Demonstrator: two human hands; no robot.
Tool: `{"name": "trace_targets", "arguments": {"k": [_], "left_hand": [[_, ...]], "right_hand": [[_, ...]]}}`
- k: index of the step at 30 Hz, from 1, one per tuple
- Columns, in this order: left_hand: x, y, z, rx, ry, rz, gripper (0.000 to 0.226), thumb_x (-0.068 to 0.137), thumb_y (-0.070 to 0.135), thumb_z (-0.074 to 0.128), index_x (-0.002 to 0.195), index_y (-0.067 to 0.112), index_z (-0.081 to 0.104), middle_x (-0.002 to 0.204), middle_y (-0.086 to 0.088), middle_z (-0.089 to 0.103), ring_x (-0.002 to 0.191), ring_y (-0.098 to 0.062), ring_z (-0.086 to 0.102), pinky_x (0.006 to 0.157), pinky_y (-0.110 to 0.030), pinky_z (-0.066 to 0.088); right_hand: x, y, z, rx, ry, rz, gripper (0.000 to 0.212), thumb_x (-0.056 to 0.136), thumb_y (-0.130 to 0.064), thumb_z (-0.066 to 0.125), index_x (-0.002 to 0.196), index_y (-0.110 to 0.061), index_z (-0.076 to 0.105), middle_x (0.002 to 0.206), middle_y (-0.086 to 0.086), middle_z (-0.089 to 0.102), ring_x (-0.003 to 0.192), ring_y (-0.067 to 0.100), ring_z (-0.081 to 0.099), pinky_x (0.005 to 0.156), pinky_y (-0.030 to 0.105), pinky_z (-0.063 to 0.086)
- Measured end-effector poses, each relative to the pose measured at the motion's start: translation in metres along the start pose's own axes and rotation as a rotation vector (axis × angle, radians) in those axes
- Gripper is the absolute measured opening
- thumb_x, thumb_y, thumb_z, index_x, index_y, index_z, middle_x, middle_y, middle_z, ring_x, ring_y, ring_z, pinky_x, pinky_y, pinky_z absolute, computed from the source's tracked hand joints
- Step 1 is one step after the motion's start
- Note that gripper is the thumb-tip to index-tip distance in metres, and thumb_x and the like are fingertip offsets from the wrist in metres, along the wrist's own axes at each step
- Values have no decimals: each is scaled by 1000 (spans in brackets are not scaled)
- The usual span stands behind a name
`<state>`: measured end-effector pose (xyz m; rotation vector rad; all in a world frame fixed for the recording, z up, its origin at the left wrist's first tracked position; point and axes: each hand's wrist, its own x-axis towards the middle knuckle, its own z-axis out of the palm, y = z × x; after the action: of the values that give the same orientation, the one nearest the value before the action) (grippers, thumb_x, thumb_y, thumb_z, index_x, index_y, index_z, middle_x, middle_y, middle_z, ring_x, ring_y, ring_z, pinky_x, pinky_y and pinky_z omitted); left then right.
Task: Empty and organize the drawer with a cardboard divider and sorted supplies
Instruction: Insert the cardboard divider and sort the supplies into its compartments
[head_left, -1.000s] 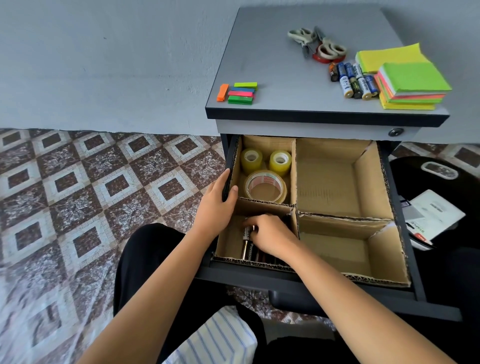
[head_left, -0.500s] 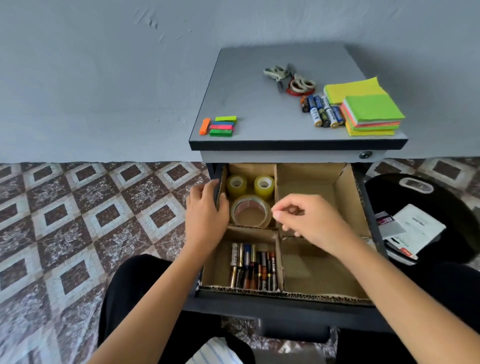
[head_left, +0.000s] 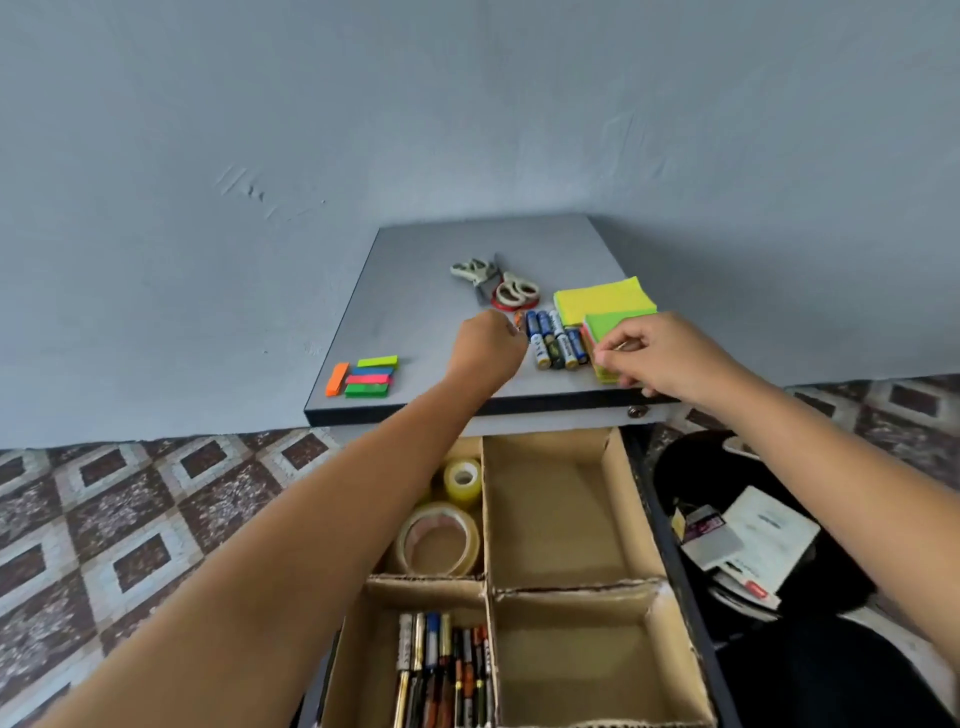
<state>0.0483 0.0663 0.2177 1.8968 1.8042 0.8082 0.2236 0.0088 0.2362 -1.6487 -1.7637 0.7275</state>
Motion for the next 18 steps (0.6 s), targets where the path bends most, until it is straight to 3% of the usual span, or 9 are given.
{"name": "trace_targets", "arguments": {"k": [3,5,7,10,15,18], "left_hand": [[22,6,11,-19,-71,-118,22,86,17,54,88,-2,64,93,-15,69,86,-29,66,72,-29,52],[28,8,16,4,-94,-137,17,86,18,57,77,3,58,83,-14,68,79,-27,64,67,-28,48],[30,7,17,23,-123,-146,31,86,28,63,65,8,50,67,-8,63,69,-24,61,65,-27,47],[32,6,16,48,-175,-146,38,83,37,67,63,10,49,61,-2,55,57,-15,54,58,-26,47],[28,5,9,143,-256,-104,37,86,32,64,61,10,49,59,-3,56,53,-14,53,56,-23,46],[20,9,4,265,-293,-60,38,87,26,60,56,12,44,32,4,48,43,-11,49,53,-20,43]], "right_hand": [[12,-4,-8,-54,-2,0,10,87,-14,60,81,-16,68,70,6,66,60,17,60,47,21,41],[19,-6,-12,-75,-7,-6,15,87,-14,59,76,-20,66,67,4,65,66,25,63,51,24,42],[25,-8,-13,-95,-13,-11,18,87,-15,58,72,-24,63,72,9,67,74,33,65,55,26,45],[35,-11,-11,-111,-17,-11,13,87,-16,57,80,-17,68,75,12,68,70,28,62,55,26,46],[46,-21,1,-225,-16,-32,16,86,-12,58,83,-4,71,72,10,68,60,18,57,52,18,41],[55,-24,14,-357,-22,-69,18,83,-12,58,82,0,71,83,18,70,73,28,61,61,27,42]]}}
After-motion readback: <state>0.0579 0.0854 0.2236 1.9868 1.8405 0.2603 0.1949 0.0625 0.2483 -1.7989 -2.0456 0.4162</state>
